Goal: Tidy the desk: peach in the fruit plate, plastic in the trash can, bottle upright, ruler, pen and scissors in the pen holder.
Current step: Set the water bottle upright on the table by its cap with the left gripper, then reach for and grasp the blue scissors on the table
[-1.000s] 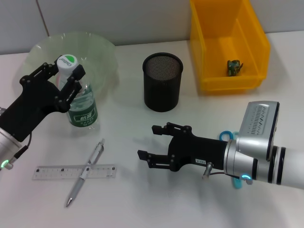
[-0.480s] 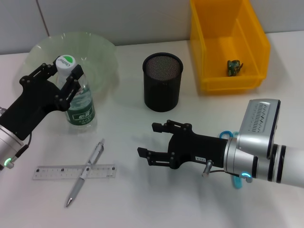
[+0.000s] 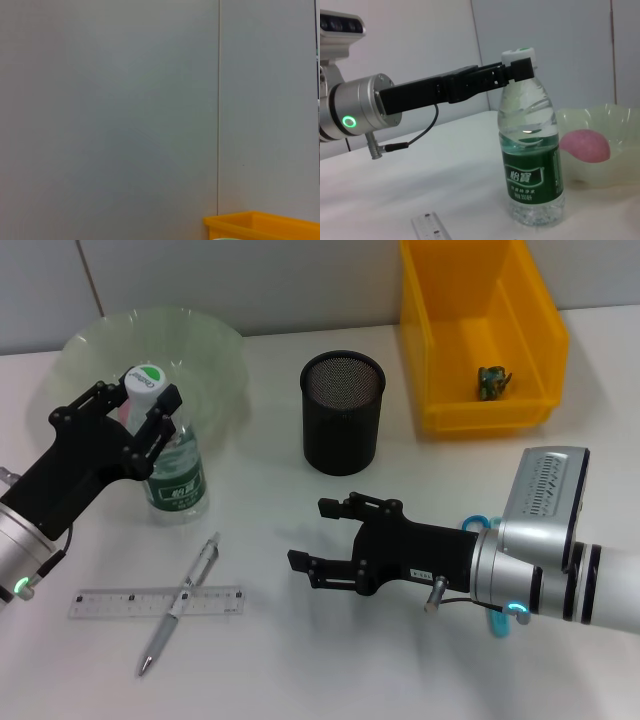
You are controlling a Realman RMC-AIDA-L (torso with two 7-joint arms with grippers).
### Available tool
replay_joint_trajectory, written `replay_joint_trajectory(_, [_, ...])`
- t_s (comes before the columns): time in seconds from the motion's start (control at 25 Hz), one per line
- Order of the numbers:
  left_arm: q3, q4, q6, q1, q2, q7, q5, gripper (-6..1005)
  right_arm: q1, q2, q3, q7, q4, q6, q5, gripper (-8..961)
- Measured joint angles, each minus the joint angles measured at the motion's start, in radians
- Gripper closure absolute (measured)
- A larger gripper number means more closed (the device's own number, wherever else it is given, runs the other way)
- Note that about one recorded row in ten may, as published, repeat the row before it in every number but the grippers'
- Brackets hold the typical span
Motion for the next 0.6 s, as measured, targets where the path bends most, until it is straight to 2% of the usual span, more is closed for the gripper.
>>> replay_joint_trajectory(0.48, [0.000, 0.010, 0.014, 0.010, 0.007, -0.063, 0.002, 466, 0.004, -0.001, 0.000, 0.003, 0.003, 0.002, -0.005, 147])
replay_joint_trajectory(0.6, [0.001, 0.015, 0.022, 0.013, 0.008, -0.078, 0.003, 412, 0.003, -0.001, -0.001, 0.003, 0.003, 0.002, -0.006, 147])
